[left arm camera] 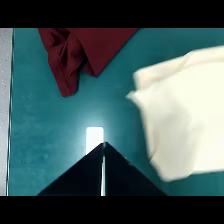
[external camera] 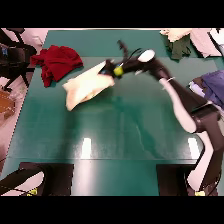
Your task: Fold the shirts.
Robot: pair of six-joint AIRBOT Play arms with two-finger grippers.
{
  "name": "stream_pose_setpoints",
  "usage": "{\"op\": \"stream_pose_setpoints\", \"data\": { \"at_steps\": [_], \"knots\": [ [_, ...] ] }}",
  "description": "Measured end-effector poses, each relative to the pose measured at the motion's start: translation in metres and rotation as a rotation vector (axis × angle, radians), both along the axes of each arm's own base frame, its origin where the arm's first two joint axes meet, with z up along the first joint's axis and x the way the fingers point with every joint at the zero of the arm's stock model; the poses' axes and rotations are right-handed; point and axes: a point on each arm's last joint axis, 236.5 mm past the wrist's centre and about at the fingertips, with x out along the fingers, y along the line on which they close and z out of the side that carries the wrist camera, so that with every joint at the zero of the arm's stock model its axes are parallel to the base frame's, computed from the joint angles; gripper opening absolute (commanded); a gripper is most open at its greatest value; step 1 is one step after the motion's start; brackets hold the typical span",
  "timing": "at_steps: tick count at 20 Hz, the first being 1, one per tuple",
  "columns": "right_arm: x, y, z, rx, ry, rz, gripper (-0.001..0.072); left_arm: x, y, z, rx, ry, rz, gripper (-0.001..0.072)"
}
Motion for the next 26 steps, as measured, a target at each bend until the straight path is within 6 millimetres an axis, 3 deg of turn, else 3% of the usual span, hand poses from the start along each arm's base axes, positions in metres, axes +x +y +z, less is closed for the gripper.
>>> {"op": "stream_pose_setpoints", "data": {
  "at_steps": [2,4,6,9,11,13,14,15,17,19,21,23,26],
  "knots": [
    [0.030,-0.079,0.045,-0.015,-0.046,-0.145,0.0024,0.000,0.000,0.000,0.001,0.001,0.000,0.0025],
    [0.050,-0.179,0.081,-0.041,-0.076,-0.317,0.0025,0.000,0.000,0.000,0.001,0.003,-0.002,0.0025],
    [0.051,-0.290,0.121,-0.057,-0.113,-0.508,0.0024,0.000,0.000,0.000,0.002,0.003,-0.001,0.0025],
    [0.008,-0.441,0.161,-0.105,-0.126,-0.767,0.0025,0.001,0.000,0.001,0.002,-0.003,-0.002,0.0025],
    [-0.040,-0.518,0.172,-0.152,-0.099,-0.900,0.0026,0.003,0.000,0.003,0.001,-0.018,-0.002,0.0025],
    [-0.094,-0.572,0.159,-0.231,-0.002,-0.990,0.0028,0.005,-0.001,0.006,-0.002,-0.033,-0.001,0.0024],
    [-0.121,-0.592,0.148,-0.274,0.060,-1.022,0.0064,0.007,-0.001,0.007,-0.004,-0.044,0.000,0.0025],
    [-0.146,-0.607,0.134,-0.315,0.133,-1.042,0.0229,0.008,-0.001,0.008,-0.009,-0.049,0.001,0.0024],
    [-0.184,-0.621,0.102,-0.349,0.271,-1.053,0.0378,0.010,-0.005,0.010,-0.027,-0.061,-0.004,0.0025],
    [-0.209,-0.624,0.073,-0.346,0.393,-1.047,0.0409,0.010,-0.008,0.011,-0.041,-0.062,-0.008,0.0025],
    [-0.225,-0.623,0.057,-0.331,0.461,-1.039,0.0408,0.010,-0.013,0.011,-0.062,-0.063,-0.017,0.0025],
    [-0.239,-0.634,0.059,-0.343,0.474,-1.074,0.0408,0.010,-0.018,0.011,-0.082,-0.061,-0.026,0.0025],
    [-0.262,-0.669,0.099,-0.400,0.389,-1.225,0.0484,0.008,-0.023,0.010,-0.106,-0.053,-0.036,0.0025]
  ]
}}
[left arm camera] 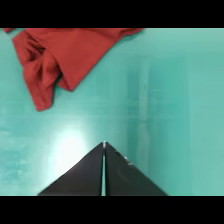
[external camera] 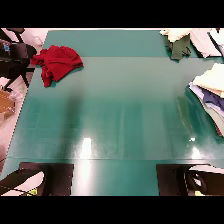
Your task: Fold the shirts.
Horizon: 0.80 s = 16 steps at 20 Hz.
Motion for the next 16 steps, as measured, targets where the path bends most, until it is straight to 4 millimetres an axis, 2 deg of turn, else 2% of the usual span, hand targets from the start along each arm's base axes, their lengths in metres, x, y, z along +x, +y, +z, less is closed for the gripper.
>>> {"op": "stream_pose_setpoints", "data": {
  "at_steps": [2,3,4,5,6,8,10,11,13,14,15,16],
  "knots": [
    [0.002,-0.013,0.044,-0.082,-0.123,-0.055,0.0483,-0.001,-0.003,-0.001,-0.010,0.008,-0.005,0.0025],
    [0.014,-0.008,0.068,-0.101,-0.221,-0.046,0.0481,-0.002,-0.003,-0.002,-0.015,0.012,-0.007,0.0026],
    [0.035,0.010,0.099,-0.104,-0.353,0.001,0.0478,-0.003,-0.004,-0.003,-0.017,0.016,-0.008,0.0026],
    [0.057,0.037,0.127,-0.097,-0.473,0.067,0.0472,-0.003,-0.005,-0.003,-0.019,0.017,-0.009,0.0025],
    [0.079,0.075,0.154,-0.086,-0.584,0.160,0.0470,-0.003,-0.005,-0.003,-0.021,0.017,-0.010,0.0025],
    [0.115,0.164,0.186,-0.068,-0.717,0.376,0.0422,-0.002,-0.005,-0.002,-0.022,0.014,-0.010,0.0025],
    [0.135,0.282,0.194,-0.021,-0.784,0.659,0.0422,-0.002,-0.006,-0.002,-0.025,0.011,-0.012,0.0025],
    [0.135,0.339,0.191,0.013,-0.802,0.795,0.0422,-0.002,-0.006,-0.001,-0.025,0.009,-0.012,0.0026],
    [0.119,0.456,0.174,0.093,-0.817,1.059,0.0420,-0.001,-0.006,-0.001,-0.024,0.007,-0.012,0.0026],
    [0.104,0.510,0.161,0.124,-0.816,1.179,0.0283,-0.001,-0.006,-0.001,-0.024,0.007,-0.012,0.0025],
    [0.086,0.557,0.145,0.143,-0.805,1.287,0.0027,-0.001,-0.006,-0.001,-0.024,0.006,-0.013,0.0025],
    [0.070,0.593,0.131,0.153,-0.792,1.369,0.0027,-0.001,-0.006,-0.001,-0.024,0.006,-0.013,0.0025]
  ]
}}
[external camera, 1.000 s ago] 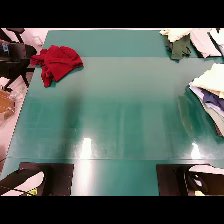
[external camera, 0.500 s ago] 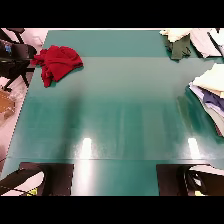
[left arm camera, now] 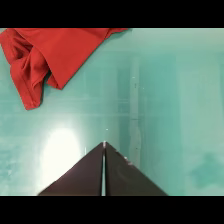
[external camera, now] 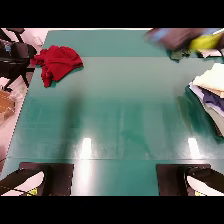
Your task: Fold the shirts.
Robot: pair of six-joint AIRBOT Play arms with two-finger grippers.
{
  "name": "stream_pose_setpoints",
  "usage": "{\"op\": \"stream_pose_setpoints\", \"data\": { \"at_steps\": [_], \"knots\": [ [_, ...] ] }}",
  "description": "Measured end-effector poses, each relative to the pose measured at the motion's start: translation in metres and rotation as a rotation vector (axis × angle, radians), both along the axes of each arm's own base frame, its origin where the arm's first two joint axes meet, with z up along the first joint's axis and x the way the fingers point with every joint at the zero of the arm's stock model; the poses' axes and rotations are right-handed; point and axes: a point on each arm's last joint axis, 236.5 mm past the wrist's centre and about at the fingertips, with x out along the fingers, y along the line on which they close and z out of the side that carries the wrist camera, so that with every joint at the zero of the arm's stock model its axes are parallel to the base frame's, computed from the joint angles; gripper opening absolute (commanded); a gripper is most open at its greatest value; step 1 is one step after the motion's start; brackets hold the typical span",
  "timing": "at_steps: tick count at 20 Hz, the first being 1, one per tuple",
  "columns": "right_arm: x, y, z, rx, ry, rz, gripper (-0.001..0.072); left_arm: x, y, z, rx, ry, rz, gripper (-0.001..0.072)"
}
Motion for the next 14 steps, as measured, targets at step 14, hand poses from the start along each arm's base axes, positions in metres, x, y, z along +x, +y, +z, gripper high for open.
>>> {"op": "stream_pose_setpoints", "data": {
  "at_steps": [14],
  "knots": [
    [-0.069,0.109,-0.056,-0.087,-0.014,0.237,0.0028,0.003,0.000,0.003,-0.001,-0.019,0.001,0.0026]
  ]
}}
